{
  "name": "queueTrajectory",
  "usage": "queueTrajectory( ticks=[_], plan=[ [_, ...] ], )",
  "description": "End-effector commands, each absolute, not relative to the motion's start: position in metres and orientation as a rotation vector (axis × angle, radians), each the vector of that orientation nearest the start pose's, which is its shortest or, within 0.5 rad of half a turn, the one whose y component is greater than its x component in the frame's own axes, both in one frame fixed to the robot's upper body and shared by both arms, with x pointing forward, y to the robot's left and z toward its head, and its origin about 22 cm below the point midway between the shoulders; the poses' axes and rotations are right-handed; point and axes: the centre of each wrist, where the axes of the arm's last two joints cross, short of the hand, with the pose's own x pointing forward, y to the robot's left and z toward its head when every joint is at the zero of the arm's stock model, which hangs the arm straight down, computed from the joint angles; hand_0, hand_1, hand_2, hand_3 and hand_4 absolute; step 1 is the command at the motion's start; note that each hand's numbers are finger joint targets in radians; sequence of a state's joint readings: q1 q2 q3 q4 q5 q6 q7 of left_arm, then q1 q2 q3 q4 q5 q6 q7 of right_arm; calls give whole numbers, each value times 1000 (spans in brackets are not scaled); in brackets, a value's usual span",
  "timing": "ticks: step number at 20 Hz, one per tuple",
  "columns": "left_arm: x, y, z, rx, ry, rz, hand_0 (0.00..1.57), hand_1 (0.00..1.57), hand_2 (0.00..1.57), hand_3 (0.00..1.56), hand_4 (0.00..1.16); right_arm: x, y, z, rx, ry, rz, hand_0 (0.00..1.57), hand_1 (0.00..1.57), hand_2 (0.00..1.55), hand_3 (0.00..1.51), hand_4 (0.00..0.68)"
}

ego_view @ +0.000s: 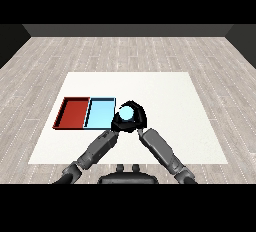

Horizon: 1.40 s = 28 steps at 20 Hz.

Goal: Pick the blue can and put it in the blue box

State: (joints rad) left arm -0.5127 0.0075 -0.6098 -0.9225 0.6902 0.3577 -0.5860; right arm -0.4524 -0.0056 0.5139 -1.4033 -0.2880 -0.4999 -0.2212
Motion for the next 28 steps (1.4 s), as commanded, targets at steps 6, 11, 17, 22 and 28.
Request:
queueTrajectory(
  ticks=[6, 11, 17, 22, 28],
  plan=[
    [300, 63, -34, -344, -1787, 63, 1571, 1571, 1571, 1535, 1122, 287, -71, 64, 289, -1858, 147, 0, 0, 0, 0, 0],
    [292, 57, -36, -327, -1793, 58, 1571, 1571, 1571, 1523, 1134, 280, -78, 51, 283, -1857, 126, 0, 0, 0, 0, 0],
    [311, 75, -40, -275, -1775, 65, 1571, 1571, 1571, 1526, 1142, 283, -101, 59, 298, -1911, 25, 0, 0, 0, 0, 0],
    [323, 108, -34, -182, -1802, 52, 1571, 1571, 1571, 1533, 1152, 271, -149, 79, 310, -1985, -63, 0, 0, 0, 0, 0],
    [340, 127, -16, -29, -1834, -7, 1571, 1571, 1571, 1520, 1149, 266, -185, 57, 258, -1973, -304, 0, 0, 0, 0, 0]
  ],
)
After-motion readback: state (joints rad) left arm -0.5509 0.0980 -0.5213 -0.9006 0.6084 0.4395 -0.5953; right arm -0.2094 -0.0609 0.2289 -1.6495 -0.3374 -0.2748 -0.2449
